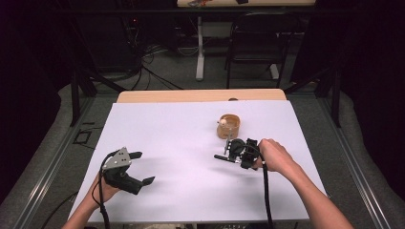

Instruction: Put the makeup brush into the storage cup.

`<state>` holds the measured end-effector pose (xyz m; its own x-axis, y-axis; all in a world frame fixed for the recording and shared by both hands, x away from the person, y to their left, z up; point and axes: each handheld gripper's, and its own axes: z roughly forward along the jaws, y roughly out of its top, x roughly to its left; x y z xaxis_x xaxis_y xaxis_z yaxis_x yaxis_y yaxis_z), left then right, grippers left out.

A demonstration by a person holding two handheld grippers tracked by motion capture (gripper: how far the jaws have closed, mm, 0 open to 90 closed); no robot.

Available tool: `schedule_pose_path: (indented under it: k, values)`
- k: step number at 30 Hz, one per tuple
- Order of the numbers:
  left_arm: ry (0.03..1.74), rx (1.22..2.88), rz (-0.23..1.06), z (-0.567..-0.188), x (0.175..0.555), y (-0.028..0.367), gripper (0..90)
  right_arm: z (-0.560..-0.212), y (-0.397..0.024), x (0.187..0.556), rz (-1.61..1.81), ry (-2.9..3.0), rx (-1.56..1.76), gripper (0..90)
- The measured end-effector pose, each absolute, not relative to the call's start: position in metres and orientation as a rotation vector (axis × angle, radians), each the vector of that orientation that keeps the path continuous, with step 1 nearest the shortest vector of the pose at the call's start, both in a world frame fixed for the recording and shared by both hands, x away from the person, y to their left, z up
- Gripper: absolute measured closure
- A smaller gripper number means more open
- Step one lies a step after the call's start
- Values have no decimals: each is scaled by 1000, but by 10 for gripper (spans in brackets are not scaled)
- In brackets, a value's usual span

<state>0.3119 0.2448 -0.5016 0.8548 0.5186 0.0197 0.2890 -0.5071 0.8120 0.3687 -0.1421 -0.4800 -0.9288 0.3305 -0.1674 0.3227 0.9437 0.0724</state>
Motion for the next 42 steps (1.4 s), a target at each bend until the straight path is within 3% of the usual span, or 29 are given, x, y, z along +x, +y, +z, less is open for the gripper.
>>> schedule_pose_path:
  k: [34,39,42]
  values:
    - [406,2450,234,-473,340,161,5,-465,-105,364,22,2914,297,773]
    - [382,2480,216,-470,345,151,25,-466,-101,363,28,2911,269,773]
    - [364,2491,208,-469,347,144,84,-466,-99,363,35,2909,261,773]
